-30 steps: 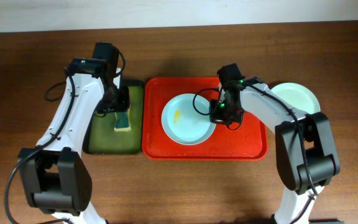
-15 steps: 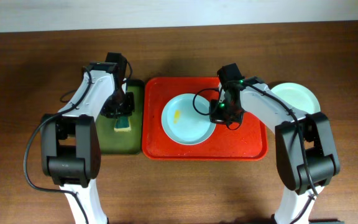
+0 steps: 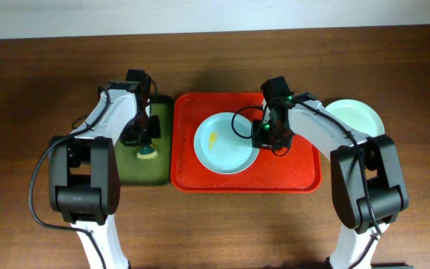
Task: Clean dirty plates on tray and stack at the side
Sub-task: 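Grasp the green sponge with the left gripper and lift it, then scrub the pale blue plate with the sponge while right gripper holds rim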
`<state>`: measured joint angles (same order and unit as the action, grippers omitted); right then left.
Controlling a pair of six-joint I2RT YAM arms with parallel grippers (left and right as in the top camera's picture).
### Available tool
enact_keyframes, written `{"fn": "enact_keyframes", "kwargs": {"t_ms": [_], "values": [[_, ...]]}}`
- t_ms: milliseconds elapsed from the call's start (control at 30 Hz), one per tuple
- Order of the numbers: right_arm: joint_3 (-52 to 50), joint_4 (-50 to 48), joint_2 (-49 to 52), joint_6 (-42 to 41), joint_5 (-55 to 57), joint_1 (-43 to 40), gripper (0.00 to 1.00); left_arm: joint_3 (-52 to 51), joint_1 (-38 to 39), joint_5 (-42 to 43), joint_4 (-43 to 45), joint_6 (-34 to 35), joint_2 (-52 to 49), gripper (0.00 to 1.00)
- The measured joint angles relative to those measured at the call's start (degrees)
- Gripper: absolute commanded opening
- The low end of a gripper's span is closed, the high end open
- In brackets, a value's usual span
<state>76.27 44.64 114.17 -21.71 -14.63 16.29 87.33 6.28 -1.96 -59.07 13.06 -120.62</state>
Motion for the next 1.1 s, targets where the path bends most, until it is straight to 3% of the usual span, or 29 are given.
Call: {"fn": "enact_keyframes", "kwargs": {"t_ms": [67, 133, 200, 300, 467, 800, 867, 1100], "values": [[0.00, 0.00, 0.00, 0.33, 0.00, 0.00, 0.45, 2.49, -0.76, -0.02, -3.02, -0.52, 0.17, 0.00], [0.00, 0.07, 0.00, 0.52, -0.04, 0.00, 0.33, 2.73, -1.86, -0.02, -3.23, -0.87, 5.90, 0.00], [0.00, 0.15, 0.00, 0.39, -0.79, 0.00, 0.08, 3.45, -1.92, -0.07, -2.86, -1.11, 16.52, 0.00], [0.00, 0.55, 0.00, 0.55, -1.33, 0.00, 0.11, 4.20, -1.88, -0.07, -2.49, -1.31, 21.75, 0.00], [0.00, 0.22, 0.00, 0.55, -1.33, 1.84, 0.04, 3.80, -1.88, -0.07, -1.70, -1.31, 21.62, 0.00], [0.00, 0.09, -0.02, 0.50, -1.36, 2.93, 0.04, 3.63, -1.86, -0.04, -1.81, -1.51, 21.62, 0.00], [0.00, 0.07, 0.00, 0.50, -1.36, 2.93, 0.04, 1.64, -1.86, -0.04, 1.79, -1.53, 21.62, 0.00], [0.00, -0.59, 0.00, 4.26, -2.12, 2.93, 0.04, -1.20, -1.81, 7.63, 5.35, -11.58, 21.38, 0.00]]}}
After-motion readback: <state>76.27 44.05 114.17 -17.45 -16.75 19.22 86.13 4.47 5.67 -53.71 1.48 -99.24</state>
